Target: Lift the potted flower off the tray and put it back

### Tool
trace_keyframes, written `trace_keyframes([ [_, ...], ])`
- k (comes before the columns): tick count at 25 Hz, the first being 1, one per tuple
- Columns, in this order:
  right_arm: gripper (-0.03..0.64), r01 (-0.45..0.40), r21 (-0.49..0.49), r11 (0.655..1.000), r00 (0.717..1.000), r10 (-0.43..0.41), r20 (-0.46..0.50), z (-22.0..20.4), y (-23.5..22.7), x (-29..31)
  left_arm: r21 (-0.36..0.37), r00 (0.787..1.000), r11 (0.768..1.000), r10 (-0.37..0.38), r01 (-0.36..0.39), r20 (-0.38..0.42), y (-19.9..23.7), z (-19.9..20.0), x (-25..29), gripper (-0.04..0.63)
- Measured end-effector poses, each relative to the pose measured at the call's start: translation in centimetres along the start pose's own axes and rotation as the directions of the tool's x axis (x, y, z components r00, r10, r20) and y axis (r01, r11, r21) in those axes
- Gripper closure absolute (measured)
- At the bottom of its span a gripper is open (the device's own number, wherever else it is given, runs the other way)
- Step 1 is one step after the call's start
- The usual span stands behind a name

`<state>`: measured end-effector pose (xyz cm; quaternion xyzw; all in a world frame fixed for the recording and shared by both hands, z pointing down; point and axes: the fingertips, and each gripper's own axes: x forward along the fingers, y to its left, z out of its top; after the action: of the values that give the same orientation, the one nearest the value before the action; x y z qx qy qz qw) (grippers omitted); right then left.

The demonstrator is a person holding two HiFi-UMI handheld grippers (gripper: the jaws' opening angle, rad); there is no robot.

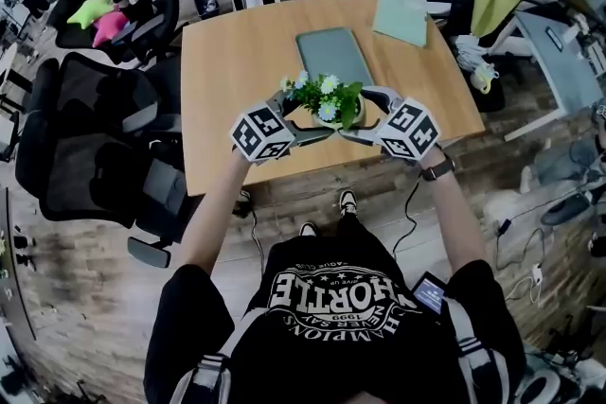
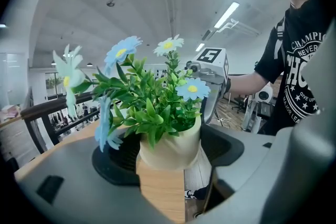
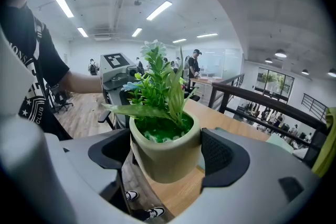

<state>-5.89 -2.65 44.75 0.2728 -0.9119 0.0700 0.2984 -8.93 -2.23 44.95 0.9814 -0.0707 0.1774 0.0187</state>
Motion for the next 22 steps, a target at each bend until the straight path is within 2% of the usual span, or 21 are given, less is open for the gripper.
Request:
trace_keyframes([
  [9, 0.175, -0.045, -0.010, 0.999, 0.999, 0.045, 0.024, -0.2, -7.9, -0.3, -0.024, 0.999, 0.998, 0.050, -0.051, -0.020, 5.5, 2.2, 5.0, 0.219],
  [22, 0.173, -0.127, -0.065, 0.990, 0.992, 0.128, 0.015, -0.5, -18.3, 0.5, -0.104, 0.990, 0.985, 0.138, -0.140, -0.024, 13.4, 4.0, 11.5, 0.219],
])
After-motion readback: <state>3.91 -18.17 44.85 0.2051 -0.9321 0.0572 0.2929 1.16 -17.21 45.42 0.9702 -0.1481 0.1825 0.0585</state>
